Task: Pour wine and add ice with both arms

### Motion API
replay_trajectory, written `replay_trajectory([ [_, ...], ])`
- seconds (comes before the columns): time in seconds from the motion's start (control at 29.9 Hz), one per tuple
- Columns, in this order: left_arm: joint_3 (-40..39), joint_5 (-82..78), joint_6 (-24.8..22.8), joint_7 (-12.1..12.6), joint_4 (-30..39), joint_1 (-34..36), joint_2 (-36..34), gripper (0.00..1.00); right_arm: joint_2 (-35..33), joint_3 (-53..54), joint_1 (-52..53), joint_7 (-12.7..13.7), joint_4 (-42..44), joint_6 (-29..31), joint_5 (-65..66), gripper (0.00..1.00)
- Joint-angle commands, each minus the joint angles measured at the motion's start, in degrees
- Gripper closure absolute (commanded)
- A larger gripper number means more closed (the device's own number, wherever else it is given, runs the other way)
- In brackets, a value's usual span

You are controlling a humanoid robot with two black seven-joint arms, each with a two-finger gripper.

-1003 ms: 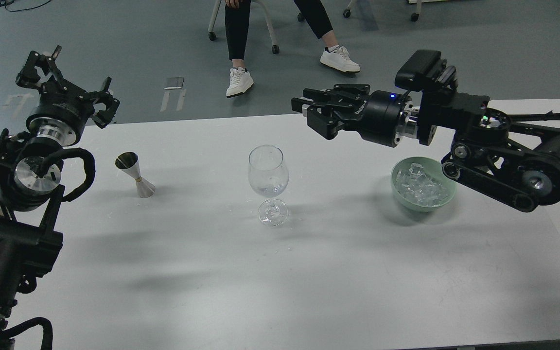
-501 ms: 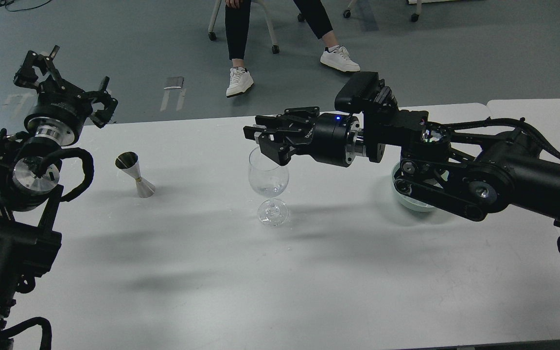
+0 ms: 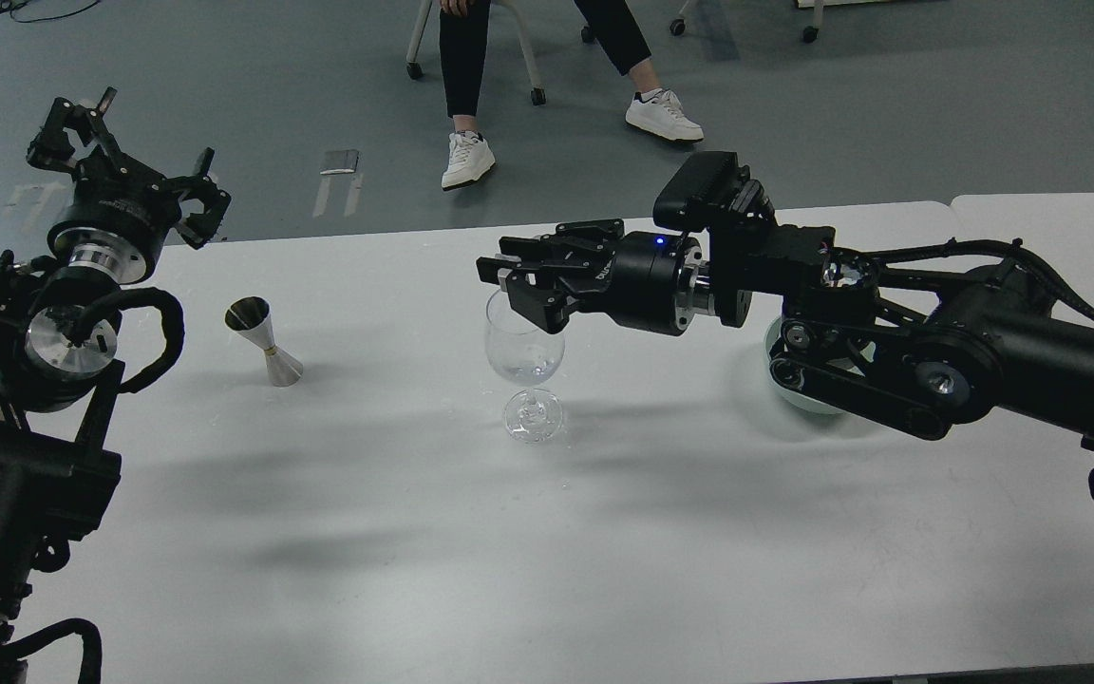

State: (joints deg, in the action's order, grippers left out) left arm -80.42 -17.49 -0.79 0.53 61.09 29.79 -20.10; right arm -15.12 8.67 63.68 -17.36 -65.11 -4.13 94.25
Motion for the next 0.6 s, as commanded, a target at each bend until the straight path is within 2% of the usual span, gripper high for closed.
replay_trajectory([
  [0.0, 0.00, 0.00, 0.00, 0.00, -0.01, 0.00, -0.02, 0.04, -0.26, -0.05, -0.05, -0.04, 0.07, 0.00, -0.03, 0.78],
  [0.47, 0.00, 0.00, 0.00, 0.18, -0.09, 0.00, -0.02, 0.04, -0.53, 0.03, -0.05, -0.22, -0.19, -0.09, -0.12, 0.61],
  [0.57, 0.00, 0.00, 0.00, 0.35, -0.09, 0.00, -0.11, 0.04, -0.53, 0.03, -0.14, -0.22, -0.19, -0.09, -0.12, 0.60],
])
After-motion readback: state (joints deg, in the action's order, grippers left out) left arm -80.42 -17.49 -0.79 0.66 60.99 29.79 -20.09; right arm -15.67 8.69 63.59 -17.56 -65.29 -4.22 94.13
